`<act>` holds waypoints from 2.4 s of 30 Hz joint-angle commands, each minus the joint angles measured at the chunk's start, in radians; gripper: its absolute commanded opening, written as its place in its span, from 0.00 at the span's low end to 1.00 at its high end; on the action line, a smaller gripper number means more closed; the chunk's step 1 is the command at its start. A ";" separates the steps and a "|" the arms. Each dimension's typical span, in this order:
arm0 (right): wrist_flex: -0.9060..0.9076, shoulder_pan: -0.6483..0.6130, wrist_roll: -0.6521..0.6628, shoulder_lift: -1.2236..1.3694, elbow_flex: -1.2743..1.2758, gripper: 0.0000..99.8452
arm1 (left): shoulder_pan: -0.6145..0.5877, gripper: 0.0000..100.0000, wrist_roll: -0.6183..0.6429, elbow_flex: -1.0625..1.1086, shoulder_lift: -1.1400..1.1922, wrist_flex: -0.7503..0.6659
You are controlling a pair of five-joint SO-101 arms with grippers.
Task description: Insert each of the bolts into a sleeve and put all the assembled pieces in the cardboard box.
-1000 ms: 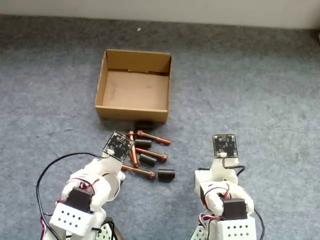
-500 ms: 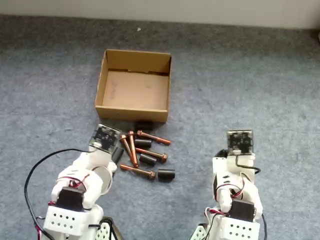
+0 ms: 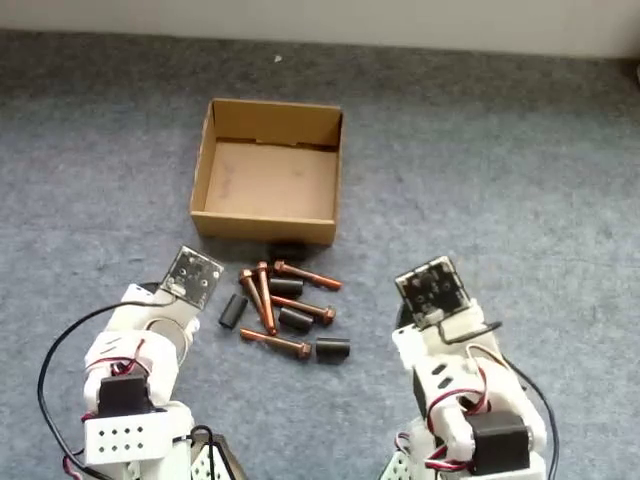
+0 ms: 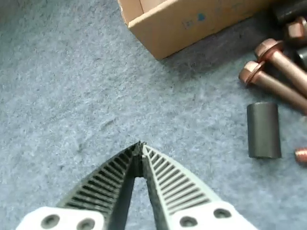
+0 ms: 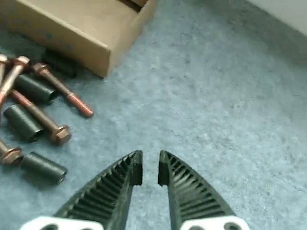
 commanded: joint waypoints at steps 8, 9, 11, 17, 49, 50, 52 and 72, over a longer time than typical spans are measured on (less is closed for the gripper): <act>0.145 -0.334 0.011 0.734 -0.364 0.07 | -0.007 0.02 -0.121 -0.041 -0.010 0.072; 0.143 -0.363 0.011 0.783 -0.374 0.07 | -0.007 0.02 -0.121 -0.041 -0.010 0.072; 0.139 -0.420 0.011 0.869 -0.387 0.08 | -0.008 0.02 -0.121 -0.044 -0.010 0.072; 0.125 -0.541 0.011 1.050 -0.420 0.20 | -0.108 0.02 -0.107 -0.070 -0.010 0.071; -0.246 -0.544 0.103 1.492 -0.332 0.19 | -0.377 0.16 0.160 -0.070 -0.008 -0.051; -0.255 -0.544 0.101 1.504 -0.332 0.19 | -0.377 0.16 0.160 -0.070 -0.008 -0.051; -0.283 -0.547 0.098 1.521 -0.329 0.14 | -0.377 0.16 0.160 -0.070 -0.008 -0.051; -0.317 -0.119 -0.279 0.909 -0.285 0.00 | -0.321 0.16 0.158 -0.223 -0.001 -0.069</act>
